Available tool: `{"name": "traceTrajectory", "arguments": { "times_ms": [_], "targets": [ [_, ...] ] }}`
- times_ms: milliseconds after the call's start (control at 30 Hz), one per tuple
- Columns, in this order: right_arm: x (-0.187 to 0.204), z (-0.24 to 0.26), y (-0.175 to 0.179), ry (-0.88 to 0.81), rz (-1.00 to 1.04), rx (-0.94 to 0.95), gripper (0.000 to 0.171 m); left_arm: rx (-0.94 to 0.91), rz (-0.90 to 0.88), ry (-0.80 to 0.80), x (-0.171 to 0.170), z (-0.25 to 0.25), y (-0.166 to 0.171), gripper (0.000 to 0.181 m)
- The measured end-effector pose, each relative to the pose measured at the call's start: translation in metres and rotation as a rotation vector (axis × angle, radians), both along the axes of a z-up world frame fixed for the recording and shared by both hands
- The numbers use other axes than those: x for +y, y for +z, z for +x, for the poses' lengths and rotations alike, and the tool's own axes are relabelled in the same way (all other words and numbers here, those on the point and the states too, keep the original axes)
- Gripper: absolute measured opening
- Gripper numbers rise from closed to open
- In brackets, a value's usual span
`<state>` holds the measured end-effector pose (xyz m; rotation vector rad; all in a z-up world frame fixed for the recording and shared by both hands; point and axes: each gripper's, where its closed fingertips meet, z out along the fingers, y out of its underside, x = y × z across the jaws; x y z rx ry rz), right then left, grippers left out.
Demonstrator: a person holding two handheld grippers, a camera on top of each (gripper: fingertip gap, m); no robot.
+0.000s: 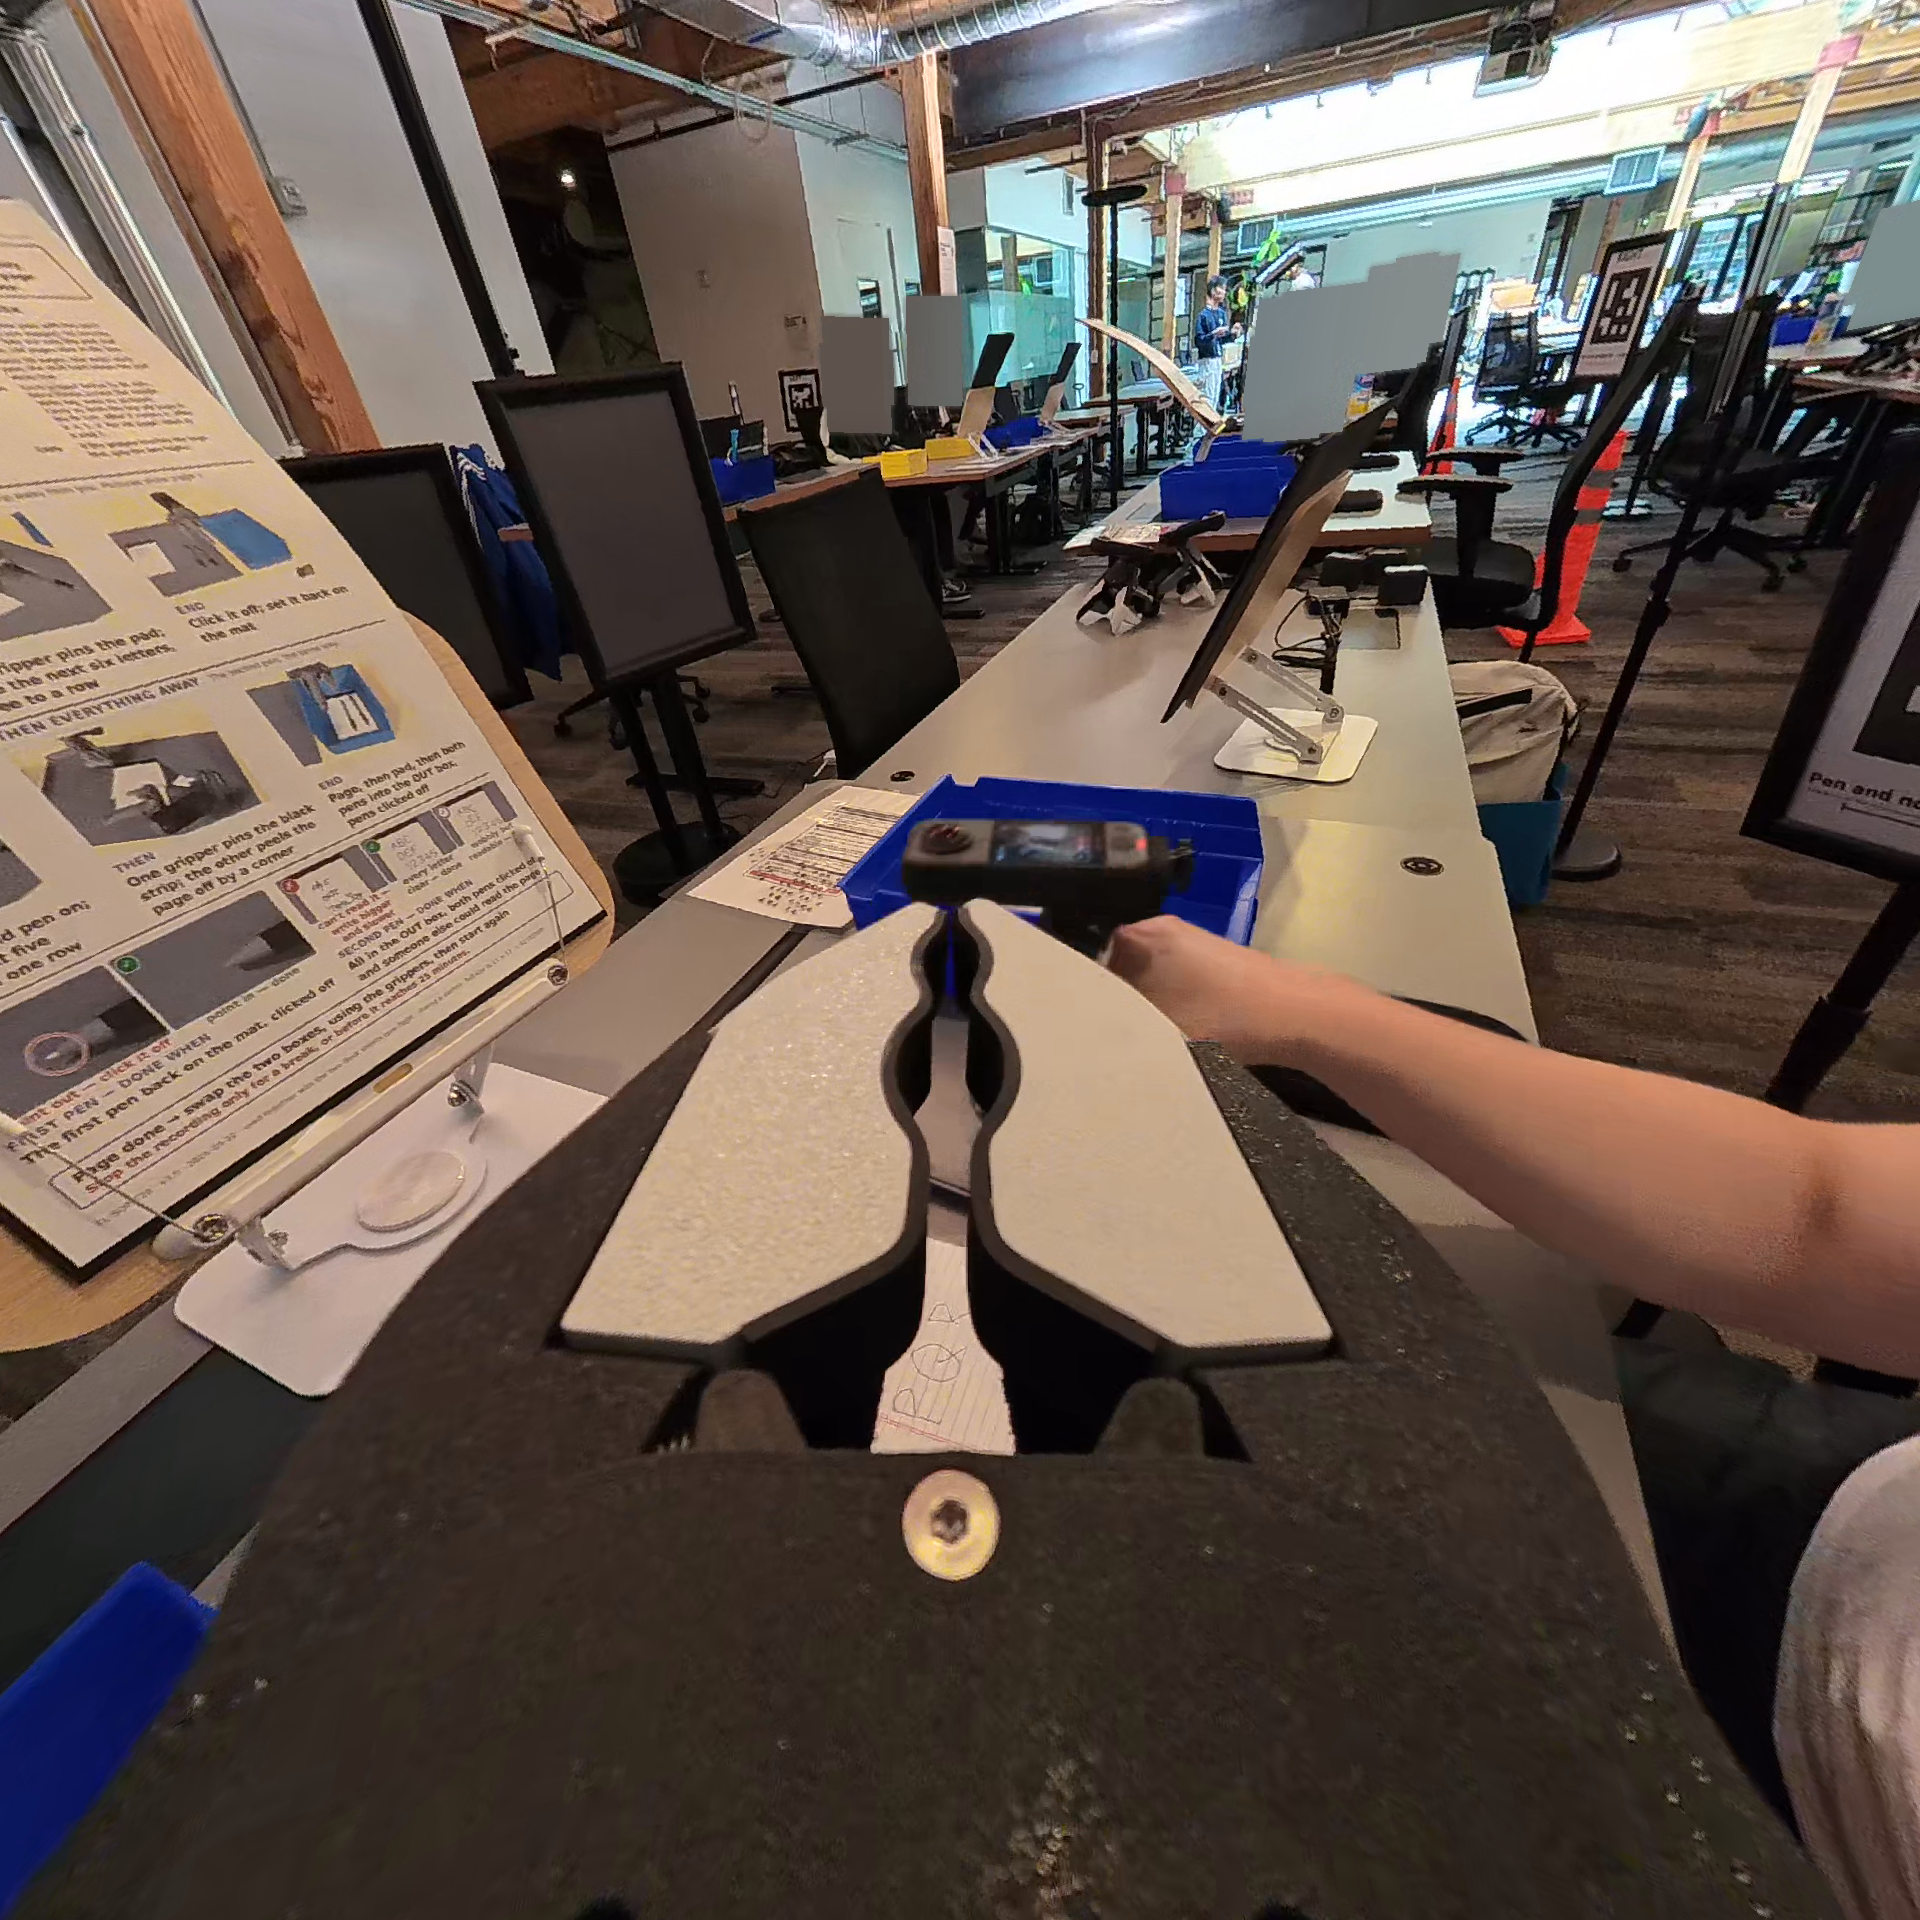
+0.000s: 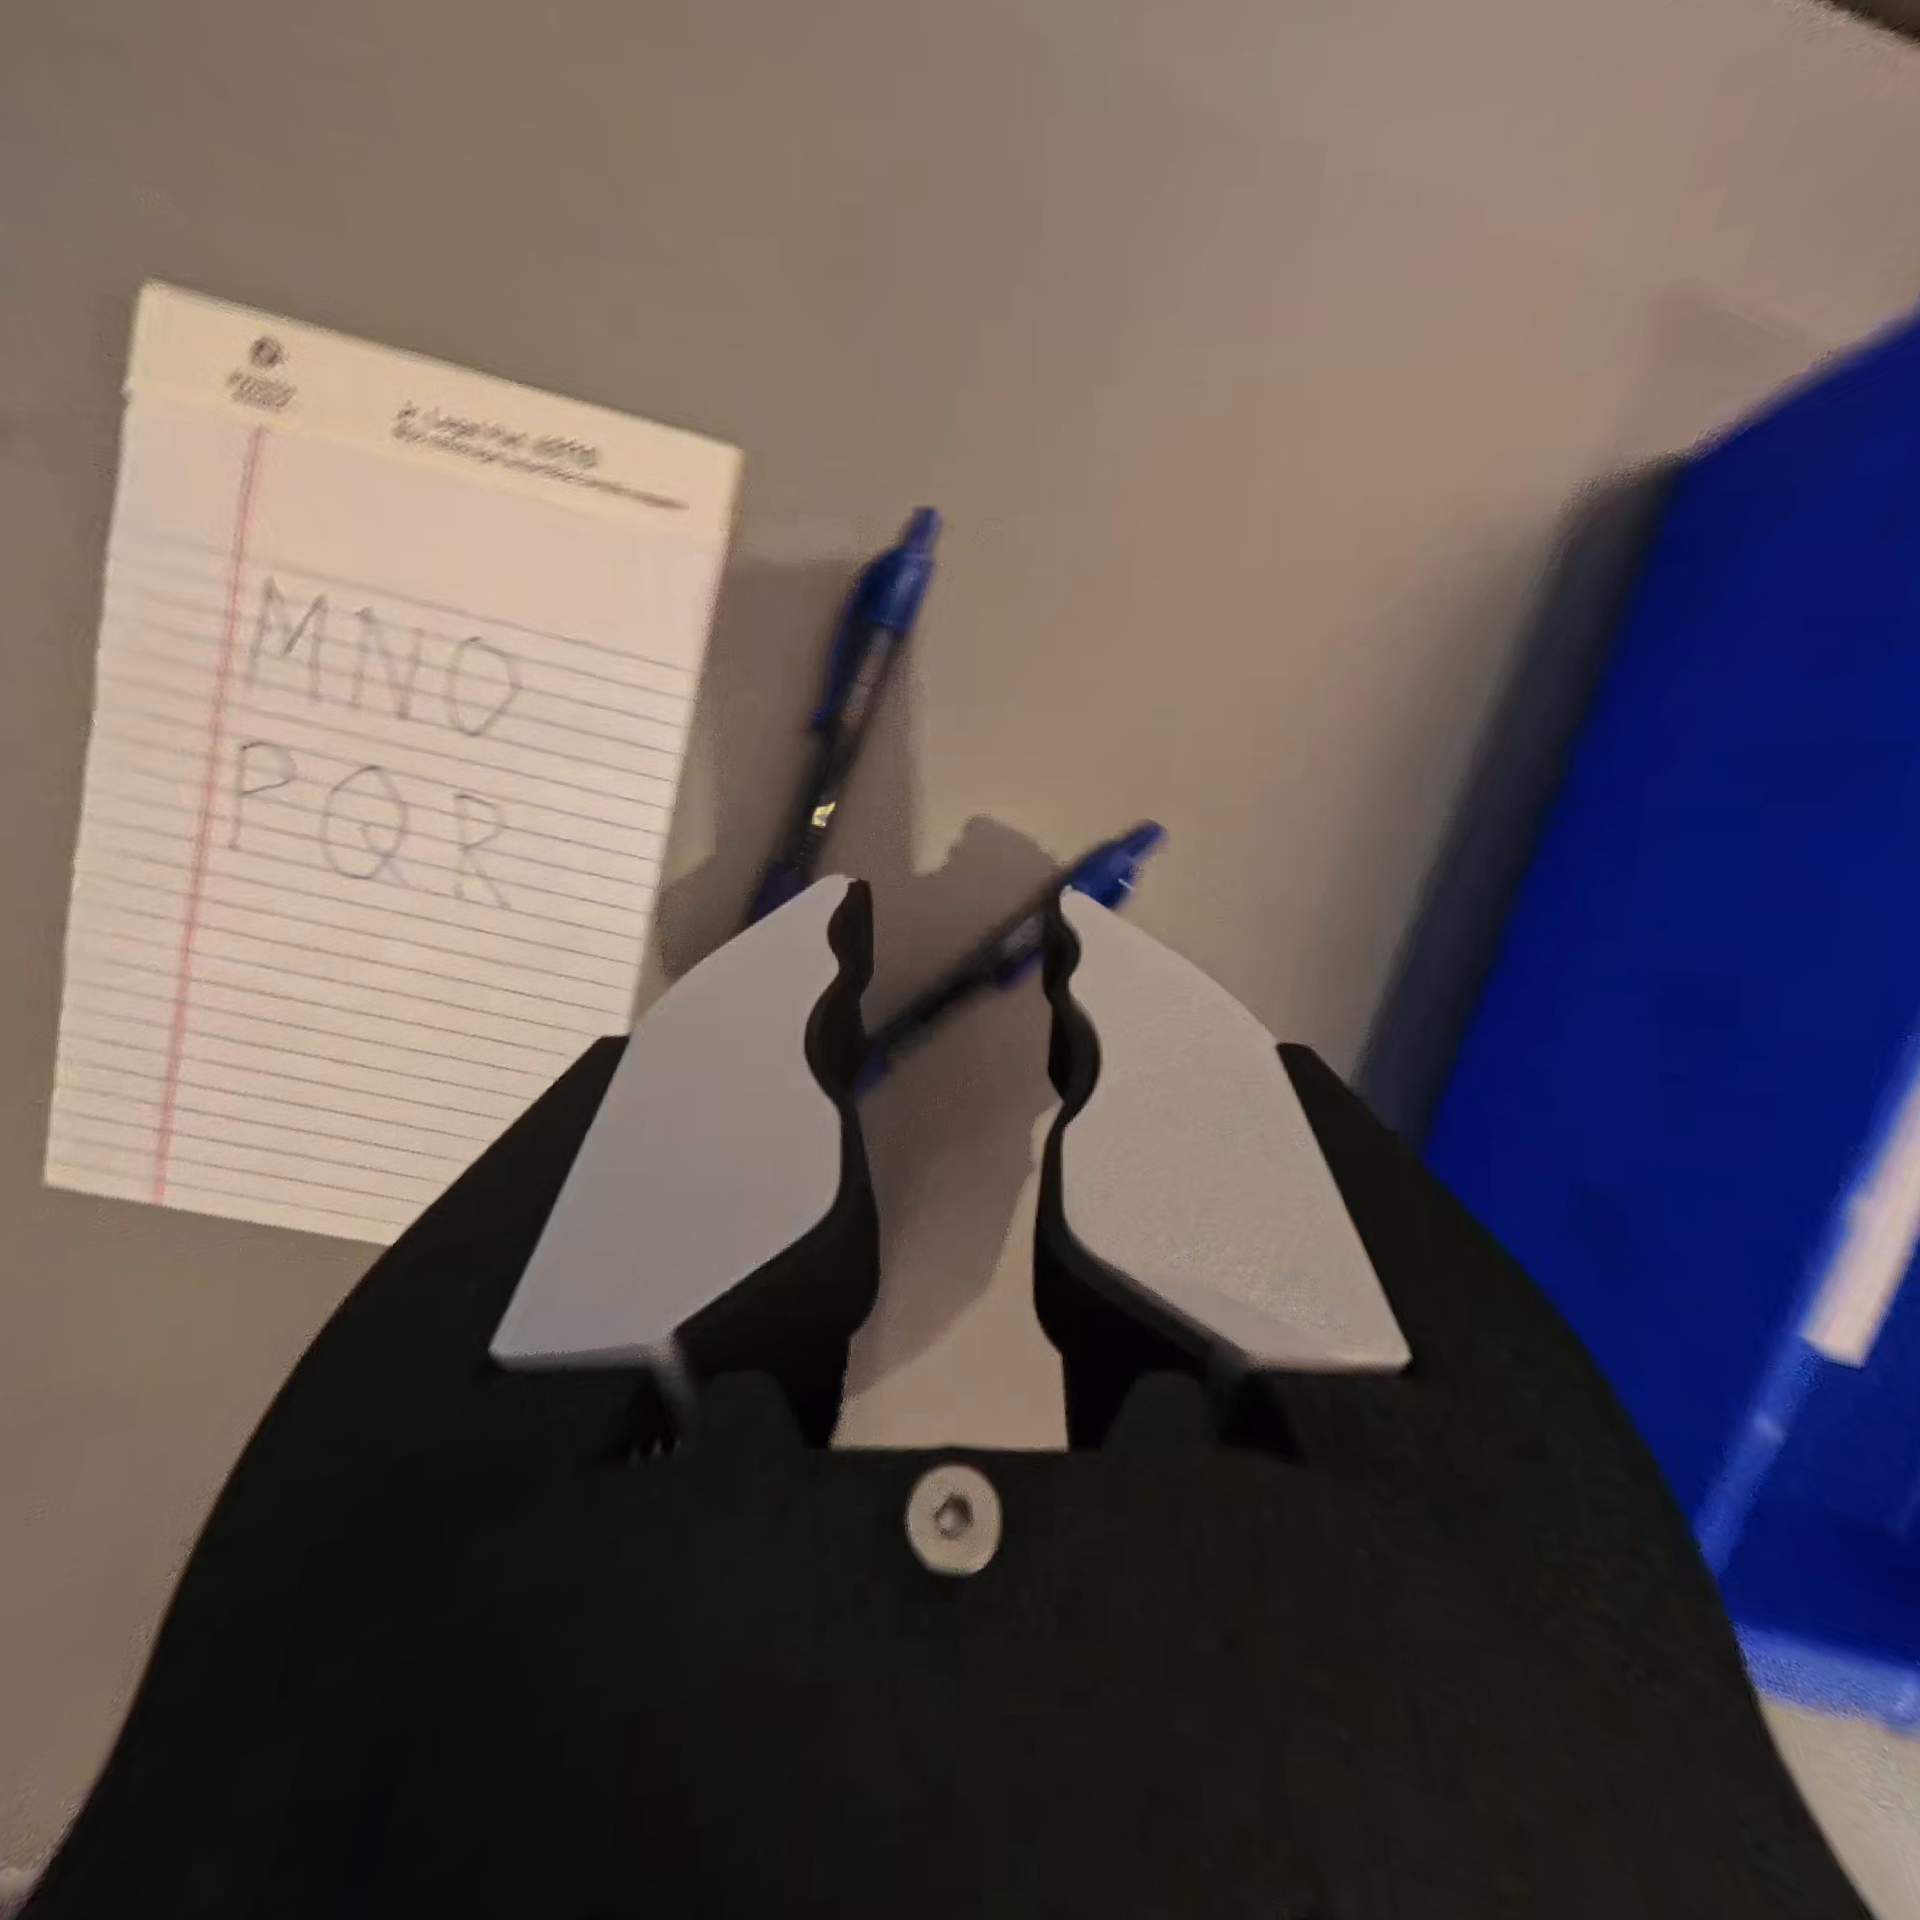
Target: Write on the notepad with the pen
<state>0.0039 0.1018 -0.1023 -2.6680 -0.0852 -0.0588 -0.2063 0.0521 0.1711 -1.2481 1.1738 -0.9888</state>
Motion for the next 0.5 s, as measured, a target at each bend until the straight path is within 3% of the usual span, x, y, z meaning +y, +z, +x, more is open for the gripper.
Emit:
{"name": "traceTrajectory", "arguments": {
  "times_ms": [167, 500],
  "targets": [
    [-0.027, 0.017, -0.021, -0.177, -0.065, 0.163, 0.039, -0.002, -0.002, -0.027, -0.008, 0.0, 0.001, 0.0],
    [-0.033, 0.013, -0.057, -0.259, -0.196, 0.077, 0.046, -0.047, 0.011, 0.017, -0.006, -0.034, 0.014, 0.0]
  ]
}}
